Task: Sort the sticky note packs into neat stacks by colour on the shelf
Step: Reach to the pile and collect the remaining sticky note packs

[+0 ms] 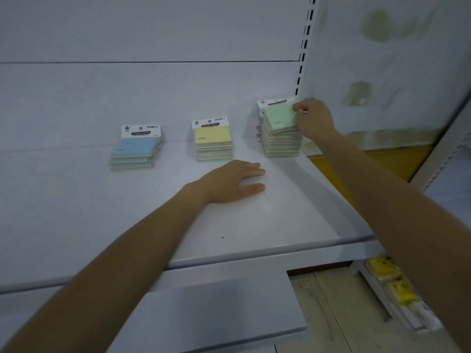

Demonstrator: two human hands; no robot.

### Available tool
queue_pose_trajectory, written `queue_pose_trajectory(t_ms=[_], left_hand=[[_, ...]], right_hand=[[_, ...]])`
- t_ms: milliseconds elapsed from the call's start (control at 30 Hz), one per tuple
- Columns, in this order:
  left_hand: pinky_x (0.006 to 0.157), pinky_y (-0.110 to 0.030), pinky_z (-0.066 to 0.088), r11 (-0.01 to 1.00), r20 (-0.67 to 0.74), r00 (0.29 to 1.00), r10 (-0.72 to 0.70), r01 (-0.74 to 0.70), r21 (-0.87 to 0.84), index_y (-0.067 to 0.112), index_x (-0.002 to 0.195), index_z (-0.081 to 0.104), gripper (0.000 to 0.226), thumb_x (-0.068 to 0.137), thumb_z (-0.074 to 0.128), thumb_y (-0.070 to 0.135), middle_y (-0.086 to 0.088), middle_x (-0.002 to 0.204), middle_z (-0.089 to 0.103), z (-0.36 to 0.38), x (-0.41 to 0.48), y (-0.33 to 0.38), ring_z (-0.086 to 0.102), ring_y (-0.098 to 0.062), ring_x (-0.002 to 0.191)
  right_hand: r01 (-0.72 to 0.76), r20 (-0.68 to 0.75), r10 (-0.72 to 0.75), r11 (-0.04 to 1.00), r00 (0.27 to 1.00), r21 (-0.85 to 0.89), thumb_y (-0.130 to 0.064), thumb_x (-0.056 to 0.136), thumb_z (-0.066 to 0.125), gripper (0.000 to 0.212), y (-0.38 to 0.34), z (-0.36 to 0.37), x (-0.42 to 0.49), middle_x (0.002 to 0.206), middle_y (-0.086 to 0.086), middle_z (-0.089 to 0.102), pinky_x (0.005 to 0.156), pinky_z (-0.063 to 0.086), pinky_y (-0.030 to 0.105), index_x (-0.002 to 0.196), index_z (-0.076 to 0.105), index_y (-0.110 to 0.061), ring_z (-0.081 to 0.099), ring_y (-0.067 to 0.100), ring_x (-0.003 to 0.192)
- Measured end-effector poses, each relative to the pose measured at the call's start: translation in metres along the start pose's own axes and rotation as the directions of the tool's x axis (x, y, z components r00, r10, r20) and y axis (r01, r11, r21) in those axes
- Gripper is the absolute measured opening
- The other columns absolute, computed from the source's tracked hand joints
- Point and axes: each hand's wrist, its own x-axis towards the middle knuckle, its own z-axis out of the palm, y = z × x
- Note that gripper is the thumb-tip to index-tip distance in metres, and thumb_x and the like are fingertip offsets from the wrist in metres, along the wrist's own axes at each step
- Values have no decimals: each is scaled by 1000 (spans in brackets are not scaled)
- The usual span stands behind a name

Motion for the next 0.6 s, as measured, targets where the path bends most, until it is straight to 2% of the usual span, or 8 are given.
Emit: queue_pose_trajectory(t_ms=[67,133,200,267,367,600], left_hand=[[116,-24,14,1000,-10,1000,-7,7,-13,25,140,40,52,91,48,41,7,153,30,1,0,0,25,-10,141],[116,-23,15,1000,-11,1000,-14,14,-20,25,139,40,52,91,49,41,7,153,31,1,0,-1,25,-10,141],[116,-23,14,1000,-8,1000,-16,15,-26,26,139,40,52,91,49,42,7,153,31,1,0,-1,25,-10,141],[115,-22,14,1000,-5,1000,-12,12,-23,26,139,40,52,91,49,41,7,153,31,0,0,-1,25,-10,141],[113,-19,14,1000,-8,1000,-16,16,-16,26,139,40,52,91,49,41,8,153,31,0,0,-1,25,-9,141],[118,-27,18,999,-10,999,-45,45,-7,27,139,40,53,90,48,45,9,153,31,1,-2,-1,25,-9,141]], right_hand=[[23,24,-21,996,999,-90,-7,93,38,36,1,4,-2,135,18,51,92,40,28,123,55,1,50,30,120],[61,62,-52,989,997,-138,-12,92,39,35,3,7,-2,126,22,57,85,42,34,116,58,6,54,34,113],[96,111,-81,986,991,-136,-29,89,46,40,7,8,-3,111,14,60,79,40,30,112,62,-2,56,29,102],[183,175,-147,960,974,-211,-46,85,48,47,11,9,-4,101,11,56,82,39,33,106,63,-7,52,27,98],[218,196,-160,921,967,-324,-49,90,44,53,18,12,-7,127,15,48,99,35,38,122,54,-8,42,30,120],[183,137,-144,920,980,-346,-45,93,39,52,14,21,-11,142,14,36,107,29,40,129,47,-8,33,33,128]])
